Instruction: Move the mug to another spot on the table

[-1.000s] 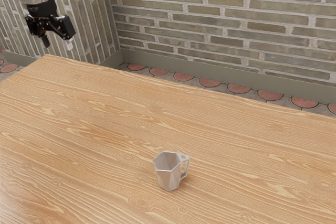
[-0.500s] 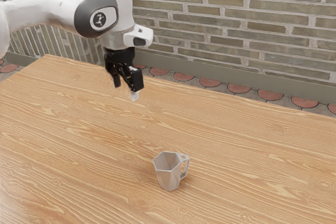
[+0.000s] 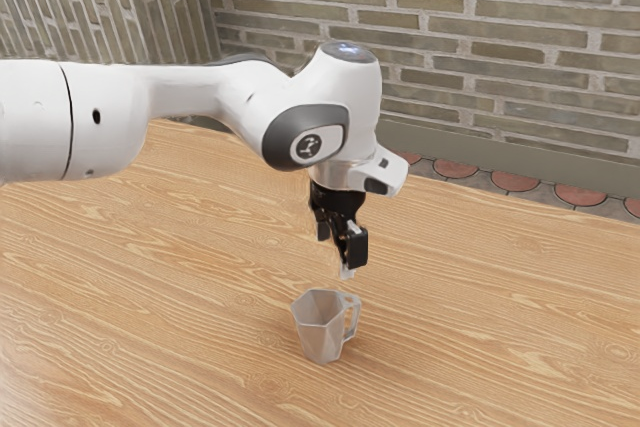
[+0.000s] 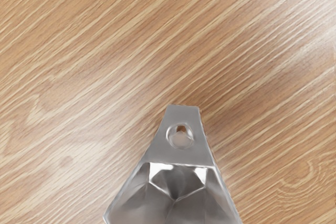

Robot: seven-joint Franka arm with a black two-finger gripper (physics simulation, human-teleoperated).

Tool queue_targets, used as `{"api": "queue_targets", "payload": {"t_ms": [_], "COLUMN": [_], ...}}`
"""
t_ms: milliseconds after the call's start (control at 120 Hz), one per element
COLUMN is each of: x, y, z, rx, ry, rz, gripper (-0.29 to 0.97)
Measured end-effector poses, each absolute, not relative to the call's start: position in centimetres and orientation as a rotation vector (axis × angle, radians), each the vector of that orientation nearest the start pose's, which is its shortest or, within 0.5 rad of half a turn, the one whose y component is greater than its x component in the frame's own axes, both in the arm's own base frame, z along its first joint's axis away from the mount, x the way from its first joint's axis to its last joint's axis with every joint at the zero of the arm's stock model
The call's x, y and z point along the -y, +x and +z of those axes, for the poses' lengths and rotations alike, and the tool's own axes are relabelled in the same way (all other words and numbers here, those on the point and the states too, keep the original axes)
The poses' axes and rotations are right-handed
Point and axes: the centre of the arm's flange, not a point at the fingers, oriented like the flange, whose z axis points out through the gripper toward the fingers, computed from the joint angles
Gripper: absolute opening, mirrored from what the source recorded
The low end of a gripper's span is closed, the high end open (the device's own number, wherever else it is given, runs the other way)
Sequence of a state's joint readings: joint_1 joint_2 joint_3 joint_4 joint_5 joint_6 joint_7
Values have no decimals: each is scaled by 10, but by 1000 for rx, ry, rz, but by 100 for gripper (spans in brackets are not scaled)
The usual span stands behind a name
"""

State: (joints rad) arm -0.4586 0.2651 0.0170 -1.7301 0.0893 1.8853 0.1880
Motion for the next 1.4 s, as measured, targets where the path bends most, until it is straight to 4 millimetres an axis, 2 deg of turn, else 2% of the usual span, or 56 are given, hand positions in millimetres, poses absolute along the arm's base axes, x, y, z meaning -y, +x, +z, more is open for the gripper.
{"api": "queue_targets", "payload": {"t_ms": [67,133,400,642,783,942,1400], "x": [277,283,283,279,279,266,265], "y": [575,586,598,599,605,609,600], "z": [406,390,320,284,274,267,262], "rx": [-1017,-1023,-1019,-1011,-1012,-979,-915], "ry": [-2862,-2858,-2842,-2830,-2815,-2812,-2801], "rz": [126,126,233,301,306,331,424], "gripper": [65,65,65,59,48,41,23]}}
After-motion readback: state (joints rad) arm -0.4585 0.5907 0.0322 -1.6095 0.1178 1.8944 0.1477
